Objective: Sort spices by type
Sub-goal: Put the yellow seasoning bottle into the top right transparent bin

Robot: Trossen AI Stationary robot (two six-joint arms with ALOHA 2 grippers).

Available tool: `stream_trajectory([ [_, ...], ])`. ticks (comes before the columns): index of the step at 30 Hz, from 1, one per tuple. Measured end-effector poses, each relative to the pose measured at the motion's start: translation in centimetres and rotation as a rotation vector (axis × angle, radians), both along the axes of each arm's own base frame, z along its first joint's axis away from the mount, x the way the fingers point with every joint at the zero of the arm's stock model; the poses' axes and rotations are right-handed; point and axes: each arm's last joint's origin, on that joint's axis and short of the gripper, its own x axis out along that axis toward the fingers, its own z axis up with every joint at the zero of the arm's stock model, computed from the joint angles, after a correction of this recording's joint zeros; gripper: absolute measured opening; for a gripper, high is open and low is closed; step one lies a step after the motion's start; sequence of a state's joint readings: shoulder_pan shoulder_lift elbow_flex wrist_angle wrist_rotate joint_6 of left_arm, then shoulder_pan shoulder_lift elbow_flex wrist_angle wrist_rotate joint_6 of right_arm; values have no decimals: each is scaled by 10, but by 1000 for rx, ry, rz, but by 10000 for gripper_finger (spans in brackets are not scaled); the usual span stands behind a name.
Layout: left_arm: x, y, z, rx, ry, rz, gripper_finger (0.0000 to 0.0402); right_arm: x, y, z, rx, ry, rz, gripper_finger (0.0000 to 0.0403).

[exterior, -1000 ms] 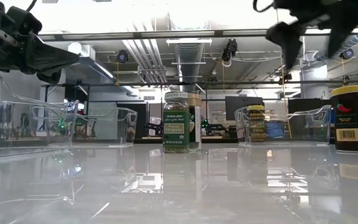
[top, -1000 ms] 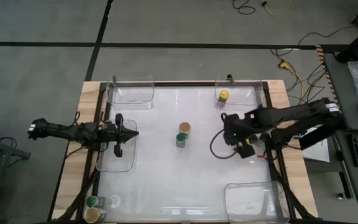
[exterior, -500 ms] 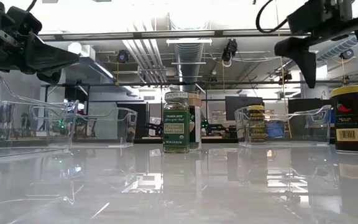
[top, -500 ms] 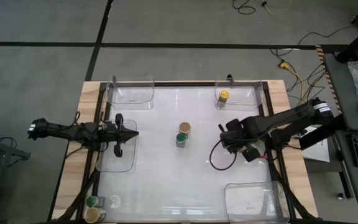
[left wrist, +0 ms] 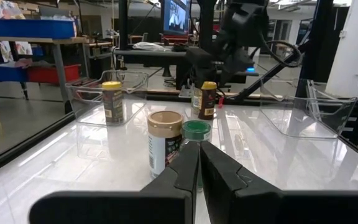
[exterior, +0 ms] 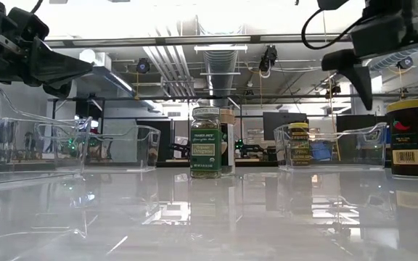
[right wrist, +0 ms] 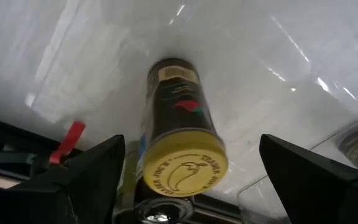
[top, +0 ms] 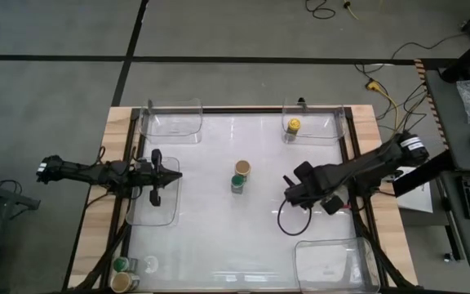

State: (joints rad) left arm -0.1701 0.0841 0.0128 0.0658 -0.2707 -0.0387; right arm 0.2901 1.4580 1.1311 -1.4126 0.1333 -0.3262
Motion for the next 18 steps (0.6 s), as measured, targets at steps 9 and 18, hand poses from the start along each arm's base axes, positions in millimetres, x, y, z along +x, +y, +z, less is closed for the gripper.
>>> stream_trajectory([
  [9, 0, 0, 0, 0, -1, 0, 1, -7, 17, 1, -66, 44, 86, 363],
  [18, 0, 0, 0, 0, 0, 0, 1, -13, 18, -4, -89, 101, 251, 363],
])
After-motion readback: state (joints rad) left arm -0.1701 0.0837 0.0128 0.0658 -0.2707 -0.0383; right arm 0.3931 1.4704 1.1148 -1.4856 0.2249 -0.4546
